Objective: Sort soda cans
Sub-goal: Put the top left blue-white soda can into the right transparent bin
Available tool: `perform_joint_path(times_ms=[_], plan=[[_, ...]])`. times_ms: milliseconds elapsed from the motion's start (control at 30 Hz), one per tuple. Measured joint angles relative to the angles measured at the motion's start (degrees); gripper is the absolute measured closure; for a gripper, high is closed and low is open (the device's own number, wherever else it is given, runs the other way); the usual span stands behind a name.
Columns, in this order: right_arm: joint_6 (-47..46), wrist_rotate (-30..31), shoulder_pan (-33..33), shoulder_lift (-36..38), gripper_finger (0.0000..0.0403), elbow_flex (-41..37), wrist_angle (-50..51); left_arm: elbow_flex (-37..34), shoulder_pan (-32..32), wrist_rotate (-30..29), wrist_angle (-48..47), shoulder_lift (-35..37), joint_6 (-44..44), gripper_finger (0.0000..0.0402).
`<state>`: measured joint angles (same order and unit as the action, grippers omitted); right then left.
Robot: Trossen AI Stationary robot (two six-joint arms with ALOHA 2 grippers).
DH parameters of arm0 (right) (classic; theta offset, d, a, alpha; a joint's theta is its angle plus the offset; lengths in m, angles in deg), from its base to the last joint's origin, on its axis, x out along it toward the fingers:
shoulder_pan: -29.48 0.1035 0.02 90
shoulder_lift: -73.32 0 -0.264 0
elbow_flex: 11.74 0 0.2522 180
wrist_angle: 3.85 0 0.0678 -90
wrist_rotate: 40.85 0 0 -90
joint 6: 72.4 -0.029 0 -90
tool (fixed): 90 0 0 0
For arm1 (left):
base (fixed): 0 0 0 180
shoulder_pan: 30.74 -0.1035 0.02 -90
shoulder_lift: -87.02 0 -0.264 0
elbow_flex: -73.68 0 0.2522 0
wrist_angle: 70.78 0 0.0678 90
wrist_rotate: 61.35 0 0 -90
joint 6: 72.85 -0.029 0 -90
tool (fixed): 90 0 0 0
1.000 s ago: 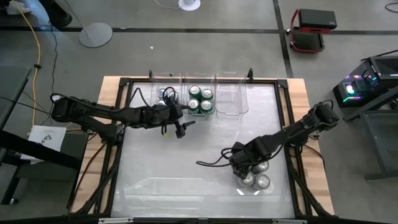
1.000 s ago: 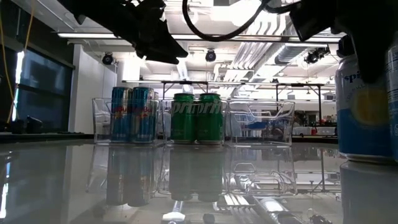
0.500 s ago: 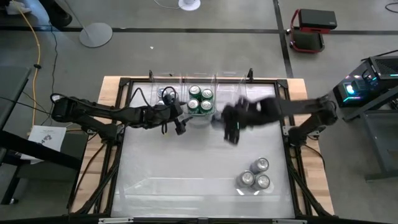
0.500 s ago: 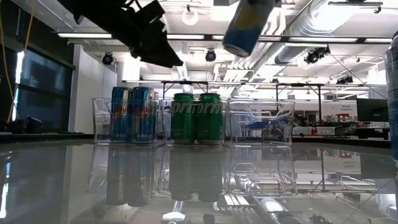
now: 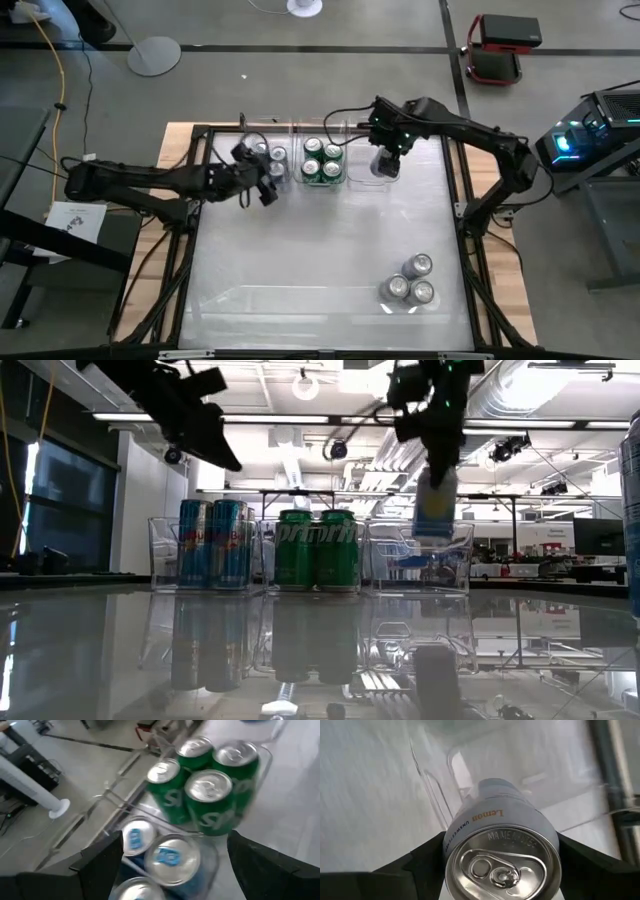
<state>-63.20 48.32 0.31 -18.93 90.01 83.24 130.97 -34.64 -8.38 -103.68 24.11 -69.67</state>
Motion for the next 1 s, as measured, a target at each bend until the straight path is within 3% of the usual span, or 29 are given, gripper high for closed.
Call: perform_joint_path(times_ms=[100,333,667,1000], plan=[[2.47,-1.41,-1.26,0.0,0.0117,-3.86,-1.22,-1.17,-2.26,0.53,1.12,3.86,-0.71,0.0069],[4.83,-1.56,-1.33,-1.99,0.0117,-6.8,-3.03,-8.79,-7.61,5.92,13.87,11.23,-0.61,0.0069],[8.5,-2.47,-1.22,-8.86,0.0117,-6.88,-2.95,-10.21,-9.23,9.67,14.76,12.48,1.24,0.0069],[9.31,-3.97,-1.18,-9.46,0.0053,-6.06,-3.68,-10.21,-9.23,9.62,14.32,12.48,1.08,0.0069]])
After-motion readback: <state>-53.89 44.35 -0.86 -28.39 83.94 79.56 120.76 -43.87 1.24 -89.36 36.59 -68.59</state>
